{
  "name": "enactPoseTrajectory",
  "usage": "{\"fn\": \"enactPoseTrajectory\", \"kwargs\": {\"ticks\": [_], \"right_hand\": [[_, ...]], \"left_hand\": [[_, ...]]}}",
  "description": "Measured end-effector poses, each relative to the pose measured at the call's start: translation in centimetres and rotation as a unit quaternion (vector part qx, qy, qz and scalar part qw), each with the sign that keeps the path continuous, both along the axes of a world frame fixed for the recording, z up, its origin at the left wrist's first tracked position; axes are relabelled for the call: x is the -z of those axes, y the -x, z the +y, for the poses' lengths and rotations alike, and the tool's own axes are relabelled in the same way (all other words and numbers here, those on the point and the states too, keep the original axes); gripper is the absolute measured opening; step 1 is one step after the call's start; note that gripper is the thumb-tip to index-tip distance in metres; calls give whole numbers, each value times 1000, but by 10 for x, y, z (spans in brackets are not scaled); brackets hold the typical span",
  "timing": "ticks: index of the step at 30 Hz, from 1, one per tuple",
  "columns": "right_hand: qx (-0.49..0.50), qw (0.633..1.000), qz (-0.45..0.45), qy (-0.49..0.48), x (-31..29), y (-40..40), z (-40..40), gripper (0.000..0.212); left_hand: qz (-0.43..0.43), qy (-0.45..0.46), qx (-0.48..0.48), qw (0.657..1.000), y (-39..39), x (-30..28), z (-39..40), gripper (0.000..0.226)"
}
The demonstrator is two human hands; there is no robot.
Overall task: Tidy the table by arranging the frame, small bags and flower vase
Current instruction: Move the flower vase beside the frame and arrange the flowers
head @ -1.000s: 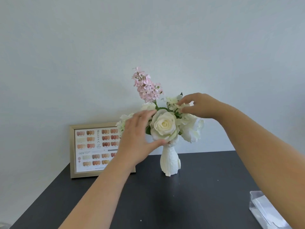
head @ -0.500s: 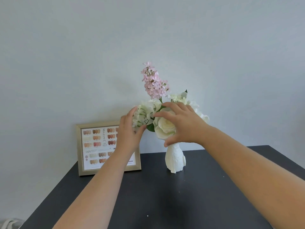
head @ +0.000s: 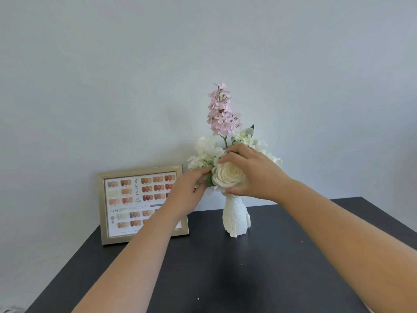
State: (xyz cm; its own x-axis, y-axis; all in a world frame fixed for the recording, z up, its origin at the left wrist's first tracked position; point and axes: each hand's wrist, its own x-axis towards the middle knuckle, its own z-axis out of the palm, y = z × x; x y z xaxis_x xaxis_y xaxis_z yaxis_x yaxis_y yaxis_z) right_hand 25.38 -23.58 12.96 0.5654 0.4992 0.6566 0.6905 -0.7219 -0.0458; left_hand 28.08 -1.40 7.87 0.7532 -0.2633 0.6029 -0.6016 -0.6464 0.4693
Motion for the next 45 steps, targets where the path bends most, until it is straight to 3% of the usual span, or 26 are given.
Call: {"fn": "enactPoseTrajectory", "kwargs": {"ticks": [5,7,10,12,14,17,22,28,35,41,45], "right_hand": [[4,981,-34,-191,-35,-3,-16,36],[40,970,19,-237,-57,-14,-16,46],[53,968,142,-201,-81,-29,1,79],[68,969,182,-154,-87,-40,15,87],[68,965,206,-146,-89,-50,26,68],[73,963,202,-162,-92,-69,22,19],[138,950,204,-192,-95,-90,6,20],[137,961,205,-127,-78,-94,17,33],[132,969,191,-82,-66,-96,26,16],[96,954,229,-169,-67,-92,6,39],[10,921,282,-268,-74,-87,-26,90]], "left_hand": [[-34,168,-59,983,3,-21,18,29],[-27,170,-64,983,1,-28,15,25],[-25,141,-41,989,-1,-32,4,20],[-22,145,-37,989,-3,-33,0,19],[-14,152,-39,987,-6,-38,-1,18],[-2,162,-40,986,-11,-48,-1,14],[6,116,-48,992,-15,-53,0,16],[45,101,-32,993,-21,-45,0,20],[54,141,-20,988,-22,-42,-7,26],[22,137,0,990,-22,-41,-10,29],[11,180,-70,981,-30,-34,7,24]]}}
